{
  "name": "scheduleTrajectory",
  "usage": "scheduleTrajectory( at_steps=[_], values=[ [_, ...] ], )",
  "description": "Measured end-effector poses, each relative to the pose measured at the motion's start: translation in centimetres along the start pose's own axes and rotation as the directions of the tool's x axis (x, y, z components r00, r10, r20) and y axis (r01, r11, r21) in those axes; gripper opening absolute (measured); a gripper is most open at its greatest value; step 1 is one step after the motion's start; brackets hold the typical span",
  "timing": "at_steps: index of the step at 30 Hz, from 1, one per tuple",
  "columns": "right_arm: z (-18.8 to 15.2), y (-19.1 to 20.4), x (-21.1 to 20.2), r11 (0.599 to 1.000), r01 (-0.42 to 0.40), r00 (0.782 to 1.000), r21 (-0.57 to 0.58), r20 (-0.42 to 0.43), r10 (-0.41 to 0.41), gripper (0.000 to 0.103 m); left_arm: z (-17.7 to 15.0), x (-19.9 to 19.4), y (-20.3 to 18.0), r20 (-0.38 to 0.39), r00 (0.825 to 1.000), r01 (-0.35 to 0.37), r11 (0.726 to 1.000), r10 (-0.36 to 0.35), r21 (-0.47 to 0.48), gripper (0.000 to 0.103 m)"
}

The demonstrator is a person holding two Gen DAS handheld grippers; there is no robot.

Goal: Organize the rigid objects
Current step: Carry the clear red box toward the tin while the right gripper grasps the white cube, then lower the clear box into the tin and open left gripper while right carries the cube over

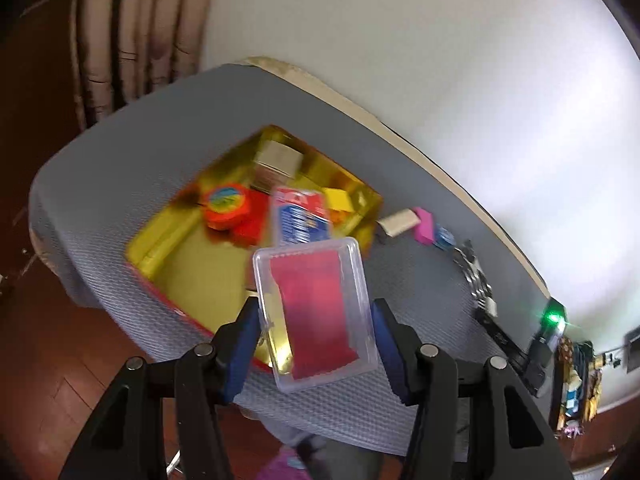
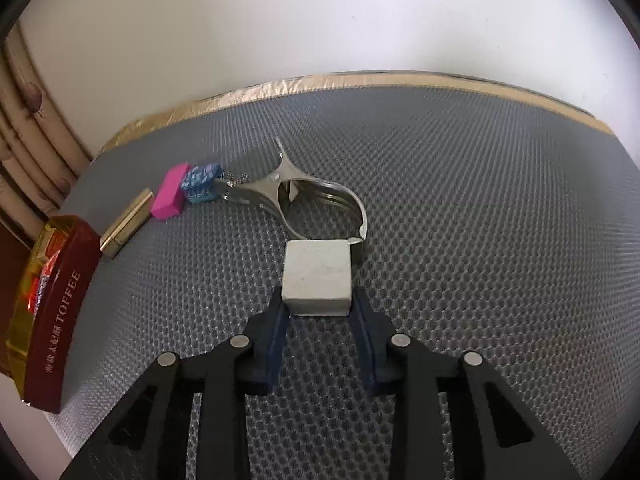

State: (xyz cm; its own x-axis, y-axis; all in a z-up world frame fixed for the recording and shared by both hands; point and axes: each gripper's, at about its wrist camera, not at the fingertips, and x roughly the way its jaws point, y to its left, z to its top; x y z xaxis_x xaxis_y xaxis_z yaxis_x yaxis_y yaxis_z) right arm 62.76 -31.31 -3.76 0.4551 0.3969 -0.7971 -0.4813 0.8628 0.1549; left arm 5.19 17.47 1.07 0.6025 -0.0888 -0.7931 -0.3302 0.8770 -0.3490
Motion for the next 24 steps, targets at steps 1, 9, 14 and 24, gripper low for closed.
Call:
scheduleTrajectory(
  at_steps=[1, 9, 14, 24],
  values=[
    [0.0, 0.2, -0.1, 1.000, -0.003, 1.000, -0.005, 0.006, 0.003, 0.028, 0.2, -0.3, 0.7, 0.005, 1.000, -0.009, 1.000, 0.009, -0.004, 0.056],
    [-2.2, 1.1, -4.5, 0.996, -0.079, 0.996, -0.040, 0.046, 0.081, 0.028, 1.8, -0.3, 3.9, 0.003, 0.998, -0.067, 0.997, 0.067, 0.043, 0.056],
    [-3.2, 2.3, -6.7, 0.990, -0.126, 0.991, -0.059, 0.046, 0.129, 0.028, 2.1, 1.9, 2.9, -0.001, 0.992, -0.128, 0.984, 0.129, 0.122, 0.056],
    [-3.1, 7.2, -9.2, 0.964, -0.235, 0.970, -0.123, 0.035, 0.241, 0.028, 2.6, 5.8, 4.4, -0.037, 0.980, -0.189, 0.977, 0.194, 0.102, 0.057]
  ],
)
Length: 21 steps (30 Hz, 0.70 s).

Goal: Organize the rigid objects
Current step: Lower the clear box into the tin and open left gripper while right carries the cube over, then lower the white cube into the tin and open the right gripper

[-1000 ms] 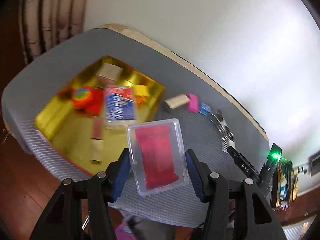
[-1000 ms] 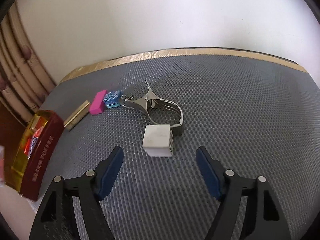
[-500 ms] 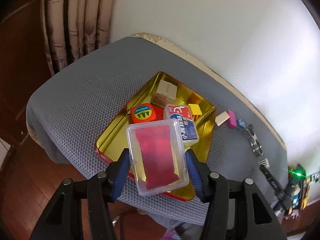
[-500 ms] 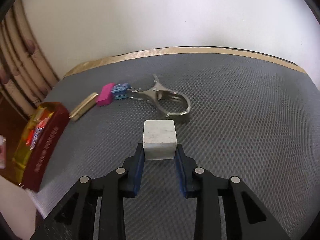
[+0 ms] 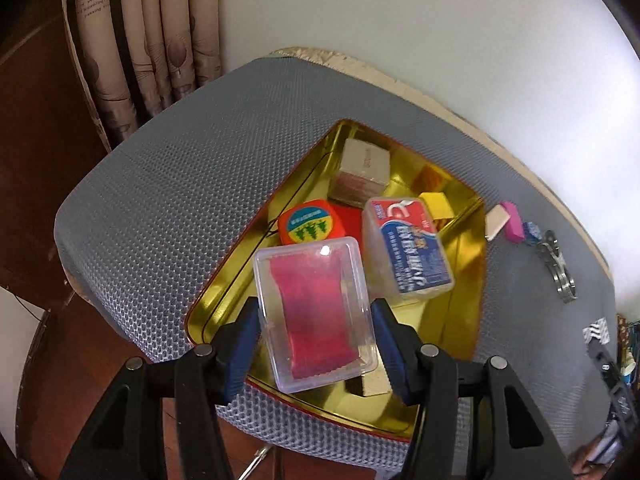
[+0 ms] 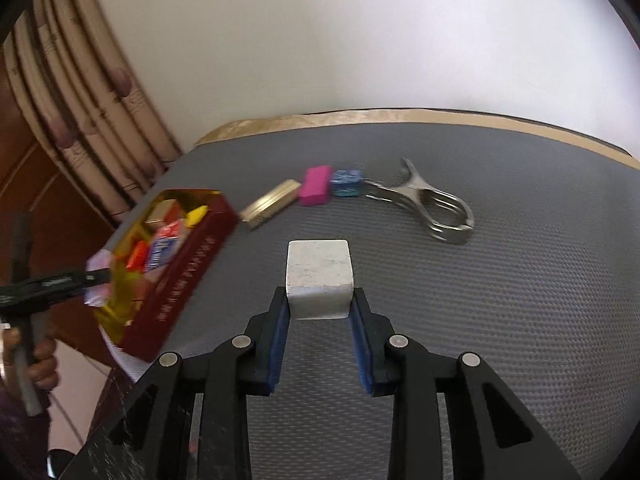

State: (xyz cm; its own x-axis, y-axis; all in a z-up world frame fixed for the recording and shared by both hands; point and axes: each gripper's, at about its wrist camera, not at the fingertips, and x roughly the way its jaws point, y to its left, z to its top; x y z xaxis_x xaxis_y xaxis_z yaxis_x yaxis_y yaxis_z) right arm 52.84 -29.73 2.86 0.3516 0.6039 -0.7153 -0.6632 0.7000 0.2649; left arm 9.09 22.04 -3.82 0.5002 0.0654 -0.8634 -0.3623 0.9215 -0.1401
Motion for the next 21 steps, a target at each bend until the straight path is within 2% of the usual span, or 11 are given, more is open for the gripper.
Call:
scheduleTrajectory(
  at_steps=[2, 8, 11, 13, 15, 21],
  values=[
    [0.2, 1.3, -0.3, 1.000, -0.029, 1.000, -0.012, -0.002, 0.029, 0.028, -0.1, 0.7, 0.2, -0.020, 1.000, -0.001, 1.000, 0.001, -0.001, 0.057],
    [1.3, 6.6, -0.3, 0.990, -0.116, 0.993, -0.086, -0.022, 0.115, 0.028, -0.1, 1.4, 0.6, -0.020, 0.997, -0.074, 0.997, 0.074, -0.003, 0.057],
    [2.0, 9.6, 0.4, 0.978, -0.175, 0.984, -0.114, -0.048, 0.171, 0.028, -0.4, 1.0, 0.9, -0.006, 0.999, -0.048, 0.999, 0.048, -0.019, 0.058],
    [2.3, 11.7, 1.1, 0.968, -0.212, 0.976, -0.135, -0.070, 0.204, 0.028, -0.4, 1.2, 0.8, -0.026, 0.999, -0.028, 1.000, 0.027, -0.006, 0.058],
    [2.5, 13.7, 2.2, 0.959, -0.246, 0.967, -0.143, -0.098, 0.233, 0.028, -0.3, 1.4, 0.8, -0.027, 0.999, -0.035, 0.999, 0.035, 0.001, 0.058],
    [2.0, 17.2, 5.2, 0.948, -0.277, 0.953, -0.158, -0.167, 0.251, 0.028, -0.6, 0.5, 1.1, 0.014, 0.999, -0.044, 0.999, 0.044, -0.005, 0.058]
  ],
)
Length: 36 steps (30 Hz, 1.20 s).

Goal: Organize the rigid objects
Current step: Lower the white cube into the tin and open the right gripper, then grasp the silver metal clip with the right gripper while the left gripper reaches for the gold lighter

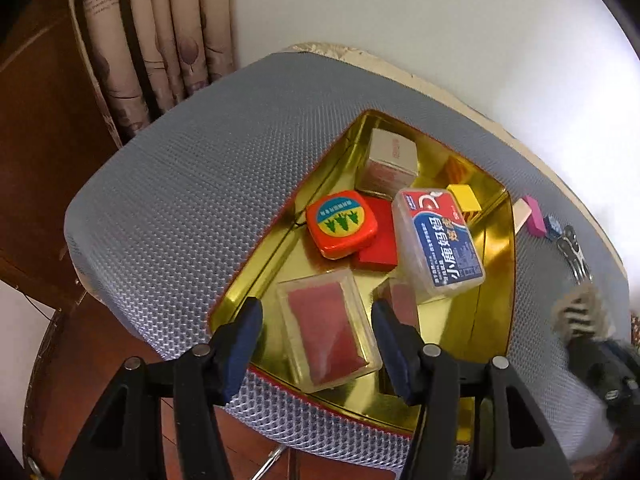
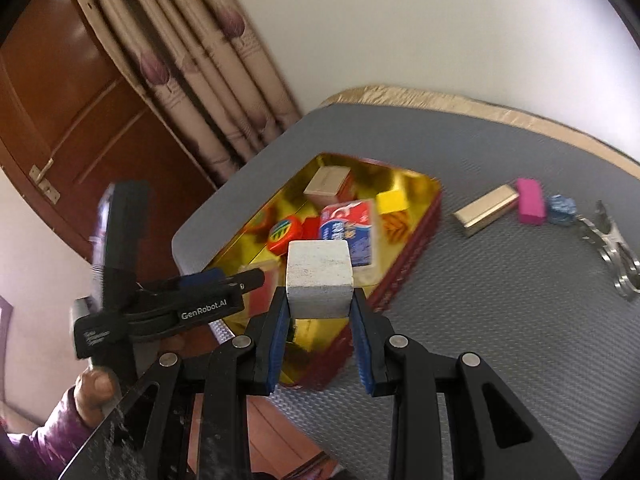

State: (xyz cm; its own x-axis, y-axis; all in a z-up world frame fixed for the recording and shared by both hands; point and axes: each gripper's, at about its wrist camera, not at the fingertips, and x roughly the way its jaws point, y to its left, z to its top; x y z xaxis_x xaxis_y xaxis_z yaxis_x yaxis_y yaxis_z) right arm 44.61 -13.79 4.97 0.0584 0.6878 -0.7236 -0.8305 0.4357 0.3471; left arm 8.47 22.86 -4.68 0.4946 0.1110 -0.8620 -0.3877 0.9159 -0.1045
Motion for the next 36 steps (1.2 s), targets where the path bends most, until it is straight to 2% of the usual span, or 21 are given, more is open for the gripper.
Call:
scheduleTrajectory(
  at_steps=[2, 5, 9, 13, 22, 24, 28, 30, 31, 34, 36],
  values=[
    [0.0, 0.5, 0.8, 1.000, -0.001, 1.000, 0.000, -0.014, 0.001, 0.028, 0.0, -1.2, 0.6, 0.013, 1.000, 0.020, 0.999, -0.020, -0.035, 0.058],
    [0.1, 1.0, 1.6, 1.000, 0.004, 1.000, -0.007, -0.027, -0.004, 0.028, -0.5, -4.6, 1.8, 0.105, 0.994, 0.024, 0.993, -0.011, -0.116, 0.058],
    [0.4, 1.7, 2.8, 1.000, 0.011, 0.999, -0.012, -0.051, -0.011, 0.028, -3.4, -8.2, 3.3, 0.233, 0.972, 0.034, 0.978, 0.016, -0.207, 0.062],
    [0.4, 2.1, 4.4, 0.999, 0.040, 0.996, -0.026, -0.075, -0.042, 0.028, -5.2, -8.8, 4.2, 0.295, 0.954, 0.037, 0.966, 0.042, -0.256, 0.062],
    [-0.1, 2.9, 6.1, 0.995, 0.090, 0.991, -0.042, -0.100, -0.094, 0.031, -5.0, -7.0, 3.8, 0.231, 0.973, 0.035, 0.981, 0.011, -0.193, 0.062],
    [-0.1, 2.9, 6.0, 0.995, 0.093, 0.991, -0.042, -0.095, -0.097, 0.040, -5.2, -6.9, 3.7, 0.224, 0.975, 0.039, 0.982, 0.003, -0.187, 0.062],
    [-0.1, 2.5, 3.8, 0.996, 0.080, 0.996, -0.042, -0.037, -0.082, 0.048, -5.3, -7.3, 3.7, 0.248, 0.969, 0.040, 0.982, 0.007, -0.186, 0.062],
    [-0.6, 1.5, 1.8, 0.995, 0.085, 0.996, -0.045, 0.016, -0.084, 0.061, -5.3, -7.6, 3.7, 0.262, 0.965, 0.042, 0.981, 0.009, -0.189, 0.062],
    [-1.0, 0.9, 0.8, 0.995, 0.091, 0.995, -0.051, 0.038, -0.089, 0.063, -5.3, -7.6, 3.7, 0.262, 0.965, 0.043, 0.981, 0.008, -0.187, 0.062],
    [-2.3, -2.7, -2.8, 0.977, 0.190, 0.978, -0.098, 0.107, -0.179, 0.067, -5.5, -7.5, 3.4, 0.251, 0.968, 0.045, 0.982, 0.002, -0.183, 0.062],
    [-2.5, -6.4, -4.5, 0.958, 0.271, 0.959, -0.093, 0.109, -0.261, 0.073, -5.6, -7.3, 3.1, 0.246, 0.969, 0.045, 0.984, -0.001, -0.173, 0.062]
  ],
)
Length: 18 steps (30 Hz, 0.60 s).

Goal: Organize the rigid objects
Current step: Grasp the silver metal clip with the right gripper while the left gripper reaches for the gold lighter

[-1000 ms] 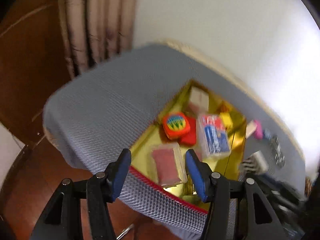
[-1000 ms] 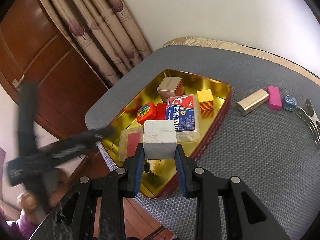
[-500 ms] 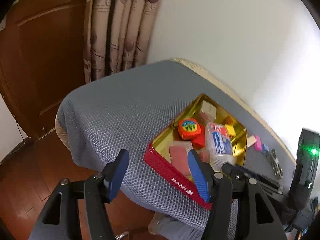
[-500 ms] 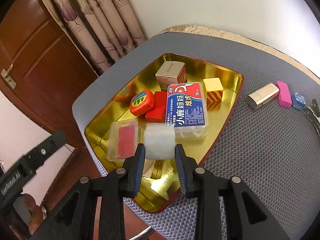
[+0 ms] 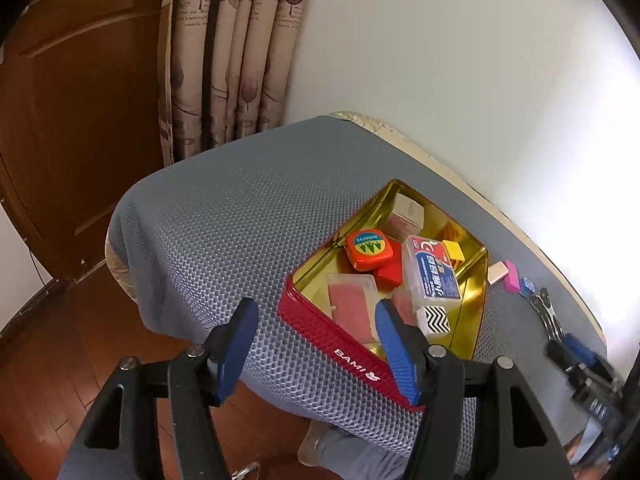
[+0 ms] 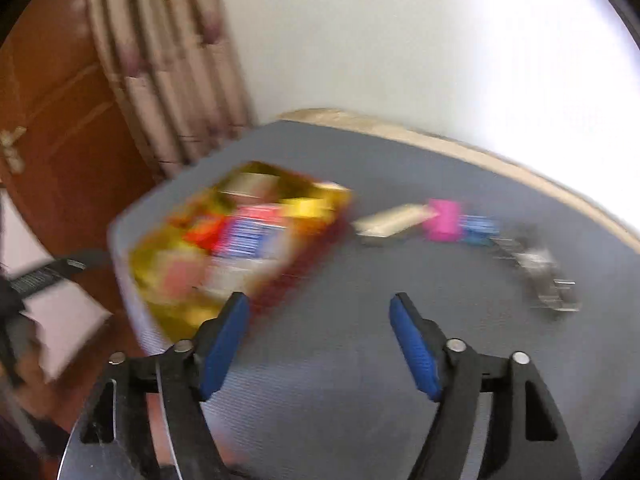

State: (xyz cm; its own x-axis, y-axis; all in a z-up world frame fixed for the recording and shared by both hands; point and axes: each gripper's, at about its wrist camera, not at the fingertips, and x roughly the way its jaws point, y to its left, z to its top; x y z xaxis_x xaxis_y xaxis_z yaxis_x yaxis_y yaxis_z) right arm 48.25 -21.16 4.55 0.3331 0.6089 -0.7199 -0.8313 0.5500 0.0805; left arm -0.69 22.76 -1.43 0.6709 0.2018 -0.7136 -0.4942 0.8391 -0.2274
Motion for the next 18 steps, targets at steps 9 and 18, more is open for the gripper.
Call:
scheduleTrajectory(
  at_steps=[9, 18],
  values=[
    [2.2, -15.8, 4.5, 0.985, 0.164, 0.956, -0.055, -0.237, -0.172, 0.081, -0.9, 0.0, -3.0, 0.001, 1.000, -0.028, 0.993, 0.028, 0.111, 0.062],
    [3.9, -18.9, 11.3, 0.985, 0.116, 0.916, -0.129, -0.370, -0.156, 0.054, -0.6, -1.5, -6.8, 0.041, 0.999, -0.036, 0.983, 0.029, 0.181, 0.062]
  ],
)
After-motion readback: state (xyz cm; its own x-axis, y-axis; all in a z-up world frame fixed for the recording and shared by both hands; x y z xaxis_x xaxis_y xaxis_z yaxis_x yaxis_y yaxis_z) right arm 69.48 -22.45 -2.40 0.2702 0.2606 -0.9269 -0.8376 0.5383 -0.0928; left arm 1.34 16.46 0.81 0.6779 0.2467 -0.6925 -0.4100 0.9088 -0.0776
